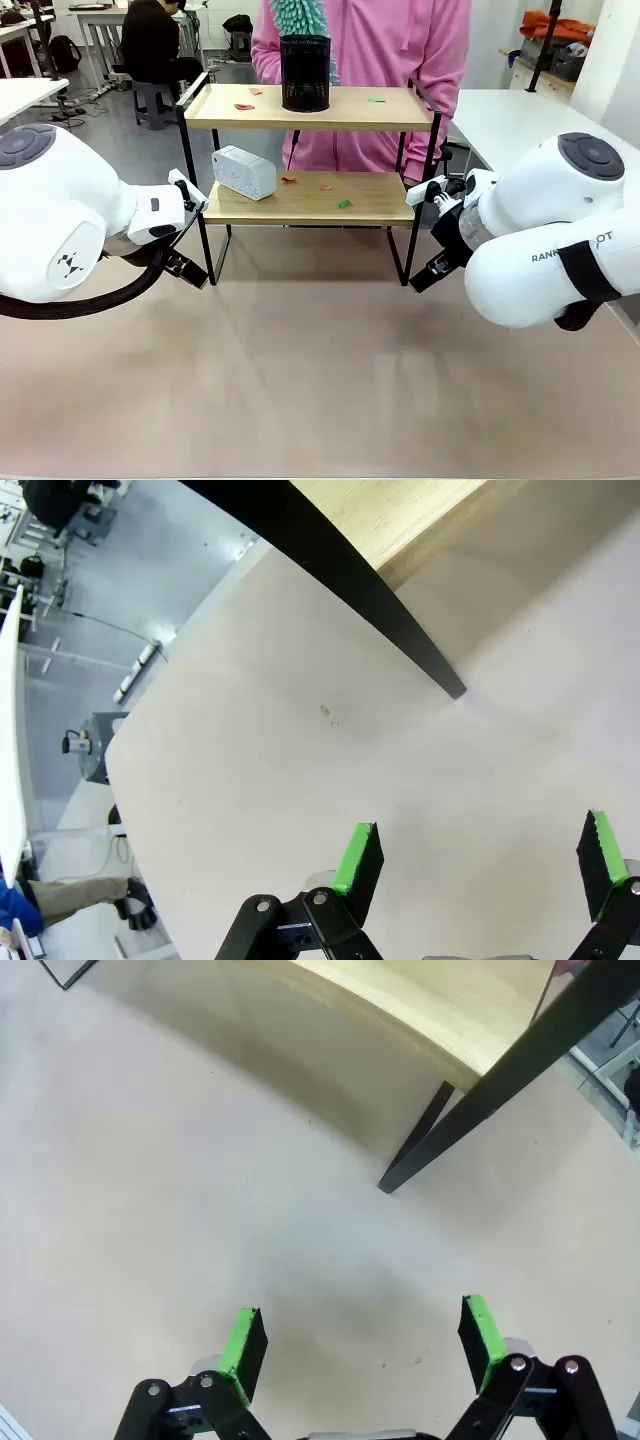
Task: Clean the shelf.
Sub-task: Pick up the Duster from the human.
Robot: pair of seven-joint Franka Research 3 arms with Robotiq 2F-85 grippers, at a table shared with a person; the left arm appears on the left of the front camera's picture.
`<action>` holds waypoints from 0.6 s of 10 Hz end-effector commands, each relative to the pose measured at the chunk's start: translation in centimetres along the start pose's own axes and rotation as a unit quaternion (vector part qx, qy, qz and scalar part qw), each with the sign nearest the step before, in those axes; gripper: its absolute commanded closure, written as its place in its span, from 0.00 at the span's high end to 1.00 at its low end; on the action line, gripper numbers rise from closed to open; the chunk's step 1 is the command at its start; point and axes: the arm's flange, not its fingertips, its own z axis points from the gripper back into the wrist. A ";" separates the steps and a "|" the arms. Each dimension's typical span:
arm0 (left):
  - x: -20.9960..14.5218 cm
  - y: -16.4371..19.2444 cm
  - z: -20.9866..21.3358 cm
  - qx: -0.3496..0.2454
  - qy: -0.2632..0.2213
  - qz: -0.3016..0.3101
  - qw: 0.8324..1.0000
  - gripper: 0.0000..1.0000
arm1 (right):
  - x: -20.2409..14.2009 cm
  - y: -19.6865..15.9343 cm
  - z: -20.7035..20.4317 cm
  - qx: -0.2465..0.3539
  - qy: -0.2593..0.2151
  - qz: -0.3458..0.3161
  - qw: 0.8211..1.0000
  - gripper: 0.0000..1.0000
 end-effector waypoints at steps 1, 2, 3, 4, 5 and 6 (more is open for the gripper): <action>0.0 0.0 0.0 0.000 0.000 0.000 1.000 1.00 | 0.0 0.0 0.0 0.000 0.000 0.000 1.000 1.00; 0.0 0.0 0.0 0.000 0.000 0.000 1.000 1.00 | 0.0 0.0 0.0 0.000 0.000 0.000 1.000 1.00; 0.0 0.0 0.0 0.000 0.000 0.000 1.000 1.00 | 0.0 0.0 0.0 0.000 0.000 0.000 1.000 1.00; 0.0 0.0 0.0 0.000 0.000 0.000 1.000 1.00 | 0.0 0.0 0.0 0.000 0.000 0.000 1.000 1.00; 0.0 0.0 0.0 0.000 0.000 0.000 1.000 1.00 | 0.0 0.0 0.0 0.000 0.000 0.000 1.000 1.00; 0.0 0.0 0.0 0.000 0.000 0.000 1.000 1.00 | 0.0 0.0 0.0 0.000 0.000 0.000 1.000 1.00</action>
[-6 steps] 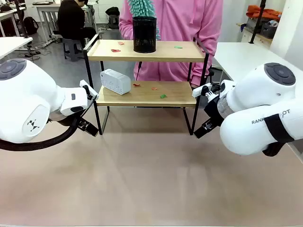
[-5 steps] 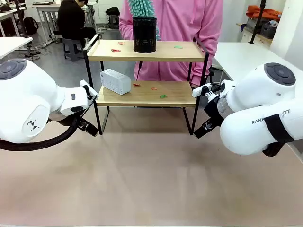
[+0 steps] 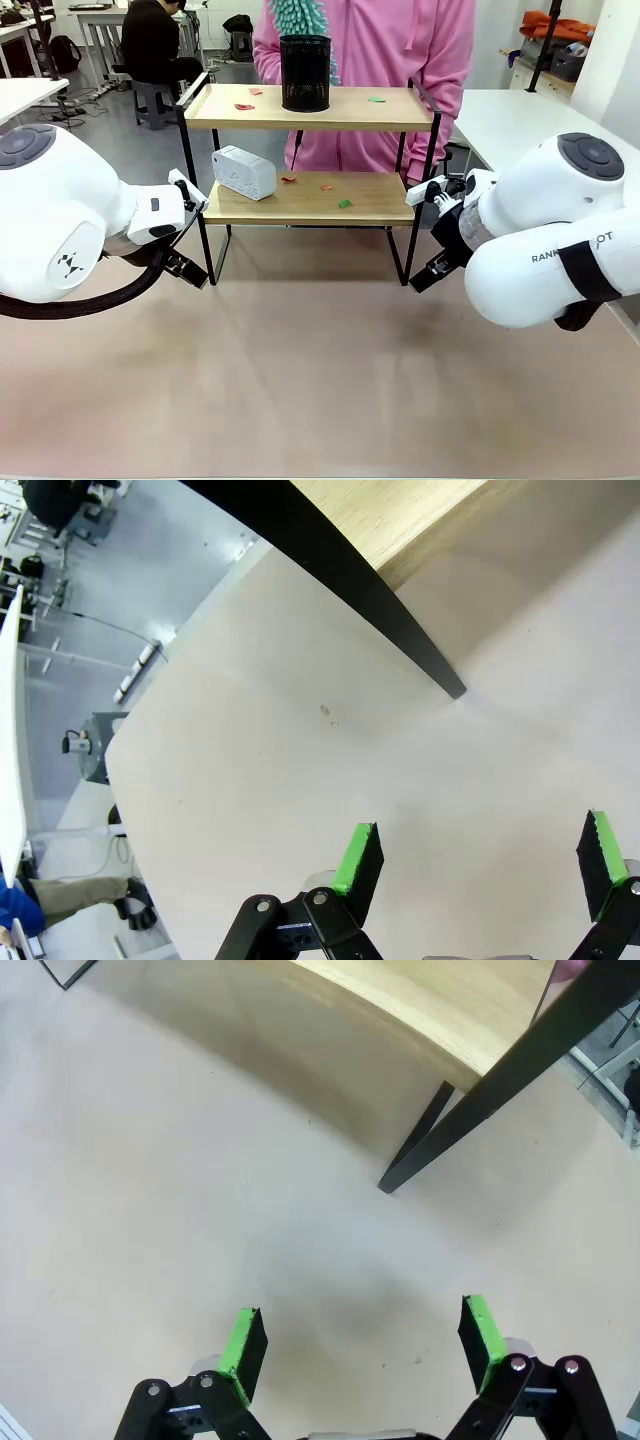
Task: Clean the shelf.
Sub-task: Pick up the Duster from the human.
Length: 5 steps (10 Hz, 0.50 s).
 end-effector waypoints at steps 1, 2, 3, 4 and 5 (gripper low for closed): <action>0.0 0.0 0.0 0.000 0.000 0.000 1.000 1.00 | 0.0 0.0 0.0 0.000 0.000 0.000 1.000 1.00; 0.0 0.0 0.0 0.000 0.000 0.000 1.000 1.00 | 0.0 0.0 0.0 0.000 0.000 0.000 1.000 1.00; 0.0 0.0 0.0 0.000 0.000 0.000 1.000 1.00 | 0.0 0.0 0.0 0.000 0.000 0.000 1.000 1.00; 0.0 0.0 0.0 0.000 0.000 0.000 1.000 1.00 | 0.0 0.0 0.0 0.000 0.000 0.000 1.000 1.00; -0.2 -0.3 3.5 -0.157 0.020 -0.033 0.987 1.00 | 0.6 0.1 2.9 0.060 0.098 0.011 0.993 1.00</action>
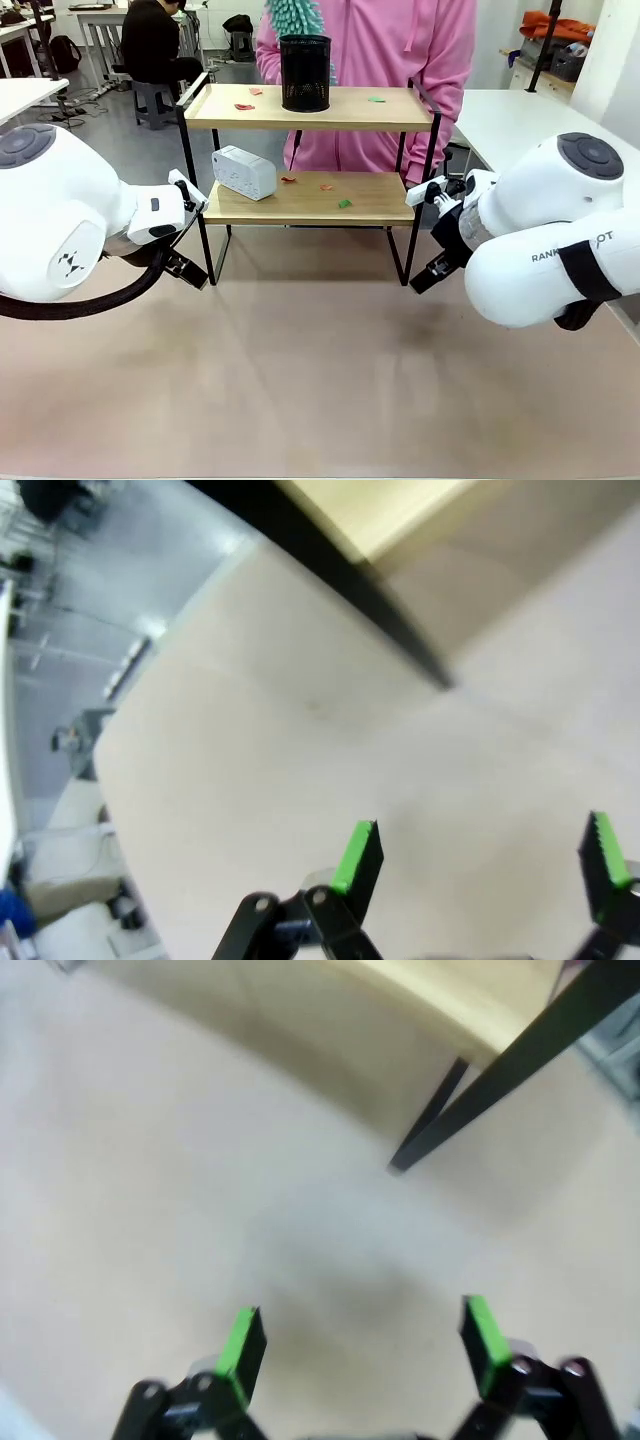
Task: Clean the shelf.
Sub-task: Pick up the Duster from the human.
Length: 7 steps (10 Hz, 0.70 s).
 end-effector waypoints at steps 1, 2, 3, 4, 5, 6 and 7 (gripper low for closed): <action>-0.7 0.7 6.3 -0.192 0.035 -0.007 0.981 1.00 | 0.7 -0.5 6.8 0.155 0.045 -0.019 0.987 1.00; -1.6 1.7 10.3 -0.291 0.046 0.034 0.955 1.00 | 0.8 -2.2 11.1 0.189 0.033 -0.158 0.969 1.00; -3.3 3.6 13.9 -0.317 -0.002 0.095 0.944 1.00 | -0.8 -4.3 15.0 0.265 -0.005 -0.214 0.940 1.00; -5.6 6.7 18.1 -0.325 -0.094 0.175 0.925 1.00 | -3.4 -6.5 18.7 0.307 -0.057 -0.265 0.912 1.00; -9.1 9.7 21.5 -0.293 -0.187 0.256 0.902 1.00 | -7.2 -9.0 21.9 0.332 -0.105 -0.304 0.887 1.00; -13.7 12.9 24.8 -0.263 -0.287 0.331 0.859 1.00 | -12.4 -11.9 24.6 0.338 -0.177 -0.364 0.850 1.00; -17.8 14.4 26.0 -0.258 -0.343 0.378 0.820 1.00 | -16.9 -14.1 25.7 0.315 -0.226 -0.410 0.826 1.00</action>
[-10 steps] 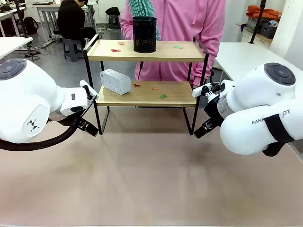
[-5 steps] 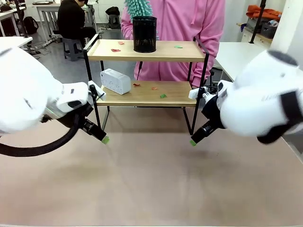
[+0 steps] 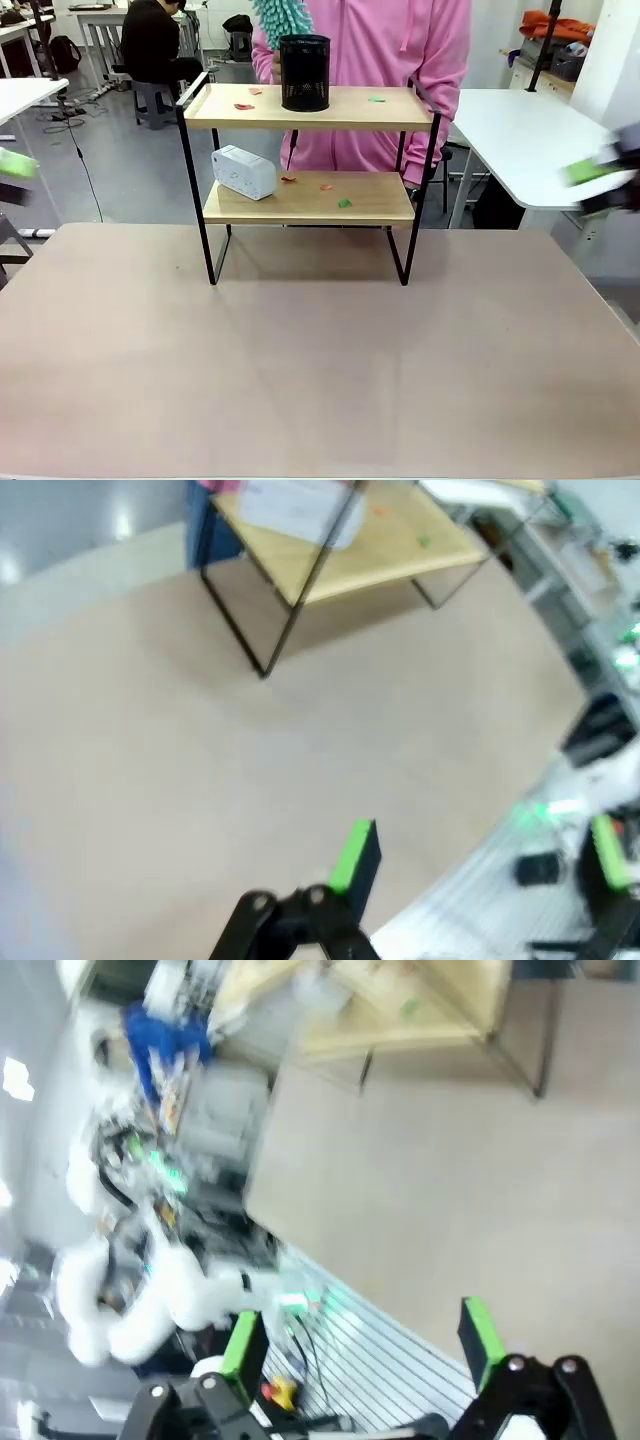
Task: Clean the shelf.
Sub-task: Pick up the Duster from the human.
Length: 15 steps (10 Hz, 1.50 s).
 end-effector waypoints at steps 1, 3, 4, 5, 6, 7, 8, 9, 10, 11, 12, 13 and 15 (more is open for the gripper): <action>-5.9 4.2 4.2 0.019 -0.270 0.102 0.957 1.00 | -5.0 -7.5 5.0 0.040 -0.200 -0.114 0.972 1.00; -9.0 8.0 5.4 0.027 -0.319 0.179 0.930 1.00 | -8.6 -13.2 6.9 0.063 -0.275 -0.204 0.938 1.00; -8.5 9.9 3.7 0.053 -0.280 0.208 0.936 1.00 | -8.9 -15.1 5.6 0.027 -0.284 -0.228 0.931 1.00; -5.4 7.2 12.9 0.029 -0.220 0.149 0.964 1.00 | -5.8 -11.1 13.2 0.030 -0.201 -0.172 0.964 1.00; -5.4 7.2 12.9 0.029 -0.220 0.149 0.964 1.00 | -5.8 -11.1 13.2 0.030 -0.201 -0.172 0.964 1.00; -5.4 7.2 12.9 0.029 -0.220 0.149 0.964 1.00 | -5.8 -11.1 13.2 0.030 -0.201 -0.172 0.964 1.00; -5.4 7.2 12.9 0.029 -0.220 0.149 0.964 1.00 | -5.8 -11.1 13.2 0.030 -0.201 -0.172 0.964 1.00; -5.4 7.2 12.9 0.029 -0.220 0.149 0.964 1.00 | -5.8 -11.1 13.2 0.030 -0.201 -0.172 0.964 1.00; -5.4 7.2 12.9 0.029 -0.220 0.149 0.964 1.00 | -5.8 -11.1 13.2 0.030 -0.201 -0.172 0.964 1.00; -5.4 7.2 12.9 0.029 -0.220 0.149 0.964 1.00 | -5.8 -11.1 13.2 0.030 -0.201 -0.172 0.964 1.00; -5.4 7.2 12.9 0.029 -0.220 0.149 0.964 1.00 | -5.8 -11.1 13.2 0.030 -0.201 -0.172 0.964 1.00; -5.4 7.2 12.9 0.029 -0.220 0.149 0.964 1.00 | -5.8 -11.1 13.2 0.030 -0.201 -0.172 0.964 1.00; -5.4 7.2 12.9 0.029 -0.220 0.149 0.964 1.00 | -5.8 -11.1 13.2 0.030 -0.201 -0.172 0.964 1.00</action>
